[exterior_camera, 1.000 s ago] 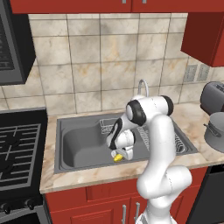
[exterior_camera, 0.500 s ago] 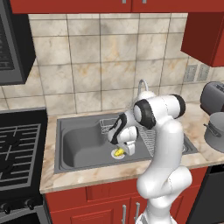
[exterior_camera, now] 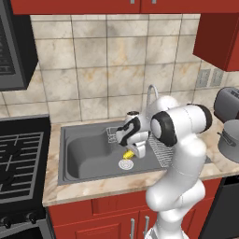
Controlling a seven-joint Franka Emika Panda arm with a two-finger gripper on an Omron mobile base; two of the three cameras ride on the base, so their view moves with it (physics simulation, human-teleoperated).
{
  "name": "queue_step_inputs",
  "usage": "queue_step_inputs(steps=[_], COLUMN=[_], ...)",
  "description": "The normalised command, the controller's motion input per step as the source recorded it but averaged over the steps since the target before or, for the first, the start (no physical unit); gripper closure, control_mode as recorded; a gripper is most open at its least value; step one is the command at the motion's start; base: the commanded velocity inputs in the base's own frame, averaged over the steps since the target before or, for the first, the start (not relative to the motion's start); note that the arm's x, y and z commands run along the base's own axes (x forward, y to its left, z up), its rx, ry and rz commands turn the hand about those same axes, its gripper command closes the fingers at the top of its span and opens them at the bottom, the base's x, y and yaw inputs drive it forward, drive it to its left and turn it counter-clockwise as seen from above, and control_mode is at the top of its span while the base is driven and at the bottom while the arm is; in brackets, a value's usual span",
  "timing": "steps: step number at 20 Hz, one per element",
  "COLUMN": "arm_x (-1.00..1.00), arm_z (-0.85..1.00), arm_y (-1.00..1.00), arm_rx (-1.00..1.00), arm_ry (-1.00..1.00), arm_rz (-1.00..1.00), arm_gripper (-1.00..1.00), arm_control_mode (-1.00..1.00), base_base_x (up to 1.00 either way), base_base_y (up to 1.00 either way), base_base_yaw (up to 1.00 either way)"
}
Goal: Dump the corn from the pot into the sink. Then turn on the water and wash the corn. Then turn off the water and put the corn back in the pot.
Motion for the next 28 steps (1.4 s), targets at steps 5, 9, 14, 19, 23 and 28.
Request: queue_step_inputs(steps=[5,9,14,19,23,28], arm_x=[-0.23,-0.28,-0.31,-0.41,-0.43,-0.53], arm_z=[0.55,0.61,0.80,0.70,0.67,0.70], arm_y=[0.00,0.00,0.00,-0.10,-0.24,-0.53], arm_rx=[-0.05,-0.07,-0.09,-0.17,-0.17,-0.13], arm_ry=[0.00,0.01,0.05,0.01,0.02,-0.06], arm_rz=[-0.06,-0.07,-0.09,-0.11,-0.20,-0.23], arm_gripper=[1.00,1.00,1.00,1.00,1.00,1.00], arm_control_mode=[-1.00,-1.00,-1.00,-1.00,-1.00,-1.00], base_base_x=[0.00,0.00,0.00,0.00,0.00,0.00], base_base_y=[0.00,0.00,0.00,0.00,0.00,0.00], base_base_yaw=[0.00,0.00,0.00,0.00,0.00,0.00])
